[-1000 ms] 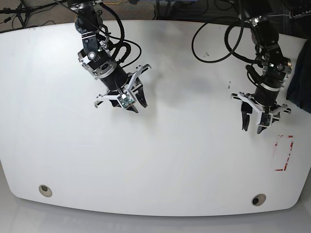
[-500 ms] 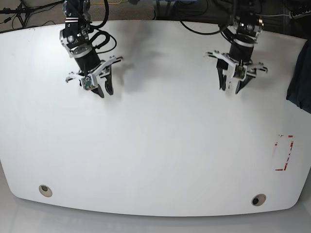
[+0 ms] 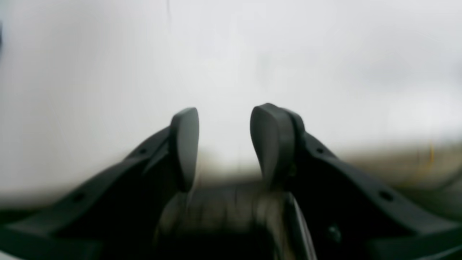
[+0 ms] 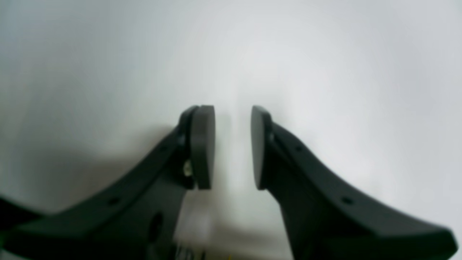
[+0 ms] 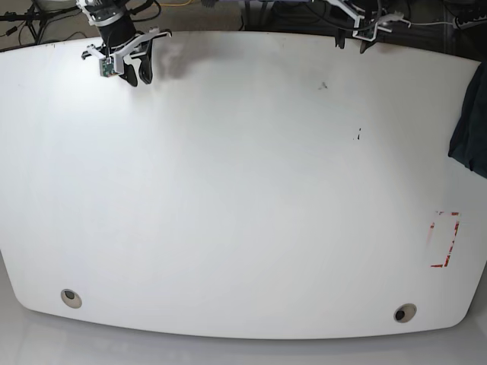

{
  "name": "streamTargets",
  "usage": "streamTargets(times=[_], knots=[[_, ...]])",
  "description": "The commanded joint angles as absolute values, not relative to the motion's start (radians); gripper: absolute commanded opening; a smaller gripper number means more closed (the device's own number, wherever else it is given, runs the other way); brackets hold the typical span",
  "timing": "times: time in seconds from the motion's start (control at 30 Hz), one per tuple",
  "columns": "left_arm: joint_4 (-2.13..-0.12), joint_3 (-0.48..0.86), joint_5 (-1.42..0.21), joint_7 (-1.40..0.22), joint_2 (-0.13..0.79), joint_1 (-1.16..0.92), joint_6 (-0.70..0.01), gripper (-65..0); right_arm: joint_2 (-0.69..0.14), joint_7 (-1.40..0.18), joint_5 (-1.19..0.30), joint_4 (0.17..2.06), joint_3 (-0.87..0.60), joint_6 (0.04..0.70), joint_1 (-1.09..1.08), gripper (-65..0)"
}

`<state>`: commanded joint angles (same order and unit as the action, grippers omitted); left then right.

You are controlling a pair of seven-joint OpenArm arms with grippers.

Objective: Fold the T-shirt properly

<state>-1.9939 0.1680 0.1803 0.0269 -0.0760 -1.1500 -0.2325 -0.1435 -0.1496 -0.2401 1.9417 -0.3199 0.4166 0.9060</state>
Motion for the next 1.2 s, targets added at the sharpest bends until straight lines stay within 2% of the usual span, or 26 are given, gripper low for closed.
streamTargets(times=[0.2, 0.5, 0.63, 0.9, 1.2], knots=[[-1.939, 0.165, 0.128, 0.027, -0.073, -1.262, -0.234, -39.6, -0.108, -0.15, -0.232, 1.937, -0.312, 0.417, 1.035, -48.4], [-1.713, 0.165, 0.019, 0.021, 0.002, -1.173, -0.231, -39.6, -0.027, -0.15, -0.119, 1.755, -0.303, 0.503, 1.046, -48.4], [-1.549, 0.165, 0.021, 0.019, 0.005, -1.073, -0.232, -39.6, -0.015, -0.113, -0.033, 1.6, -0.269, 0.504, 0.983, -48.4], [-1.236, 0.165, 0.022, 0.019, 0.022, -0.872, -0.231, -39.6, -0.016, -0.053, 0.013, 1.29, -0.251, 0.504, 0.825, -48.4], [-0.785, 0.165, 0.021, 0.027, 0.068, -0.604, -0.231, -39.6, -0.021, 0.082, 0.156, 0.858, -0.255, 0.503, 0.59, -48.4]])
